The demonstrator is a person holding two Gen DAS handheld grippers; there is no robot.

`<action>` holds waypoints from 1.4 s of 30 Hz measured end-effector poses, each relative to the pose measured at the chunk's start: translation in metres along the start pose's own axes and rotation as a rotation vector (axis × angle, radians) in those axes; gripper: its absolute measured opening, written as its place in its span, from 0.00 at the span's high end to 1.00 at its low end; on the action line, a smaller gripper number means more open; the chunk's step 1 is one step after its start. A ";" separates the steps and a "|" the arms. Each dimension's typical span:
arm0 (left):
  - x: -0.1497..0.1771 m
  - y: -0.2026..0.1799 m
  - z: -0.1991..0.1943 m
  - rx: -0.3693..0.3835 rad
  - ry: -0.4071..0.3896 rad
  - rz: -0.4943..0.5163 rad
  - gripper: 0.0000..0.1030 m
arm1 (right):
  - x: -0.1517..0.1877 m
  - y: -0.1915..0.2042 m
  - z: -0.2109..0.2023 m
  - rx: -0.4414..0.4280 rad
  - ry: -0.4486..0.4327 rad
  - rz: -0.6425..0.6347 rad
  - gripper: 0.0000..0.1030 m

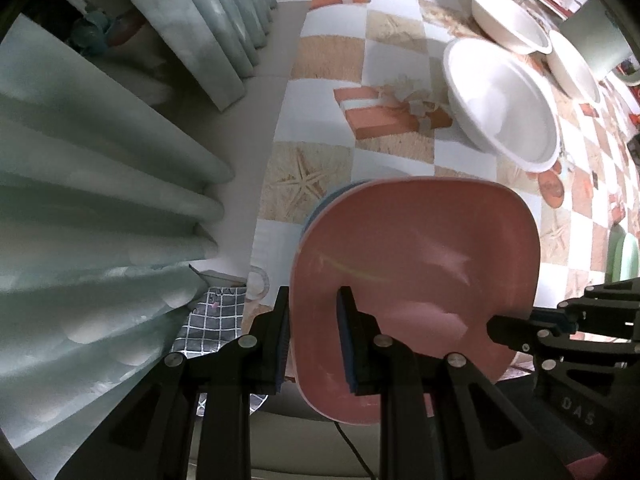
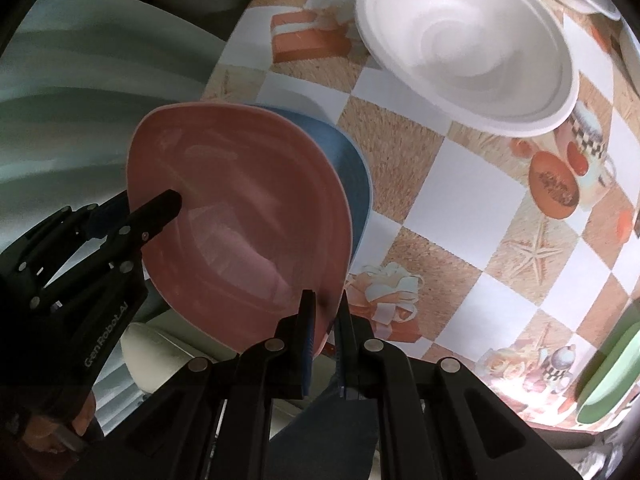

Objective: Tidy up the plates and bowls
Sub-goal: 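Lower the pink plate onto the blue plate and open both grippers, then move both grippers toward the rim of the mint-green plate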

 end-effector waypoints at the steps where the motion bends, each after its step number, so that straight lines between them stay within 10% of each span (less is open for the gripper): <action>1: 0.000 0.000 0.002 -0.003 0.003 0.006 0.77 | 0.000 -0.002 0.002 -0.002 0.003 0.005 0.89; 4: 0.000 -0.003 0.008 -0.017 0.003 0.020 0.66 | 0.000 -0.008 0.005 -0.036 0.011 0.022 0.89; 6: 0.001 -0.006 0.010 -0.017 -0.003 0.028 0.37 | 0.000 -0.010 0.006 -0.042 0.007 0.021 0.88; 9: 0.002 -0.013 0.008 -0.057 -0.027 0.059 0.21 | 0.002 -0.016 0.004 -0.013 0.001 0.015 0.88; 11: 0.002 -0.017 0.011 -0.097 -0.005 0.074 0.21 | 0.004 -0.025 0.002 -0.003 0.000 0.029 0.75; 13: 0.001 -0.018 0.016 -0.132 0.040 0.063 0.21 | 0.006 -0.034 -0.002 0.010 -0.015 0.047 0.23; 26: -0.005 -0.091 0.000 0.009 0.049 0.133 0.17 | 0.047 -0.123 -0.026 0.051 -0.043 0.146 0.21; 29: -0.006 -0.119 0.003 -0.003 0.078 0.186 0.16 | 0.062 -0.150 -0.032 0.046 -0.051 0.197 0.00; 42: -0.008 -0.216 0.009 0.037 0.142 0.395 0.16 | 0.108 -0.229 -0.058 -0.005 -0.094 0.418 0.00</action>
Point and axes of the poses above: each gripper's, at about its wrist camera, not at the fingertips, and z roughly the way its jaws point, y to its left, x to its underside, the point moved 1 cm from there along z, roughly the way its jaws point, and after that the axes turned 13 degrees about x, right-handed, at the moved point
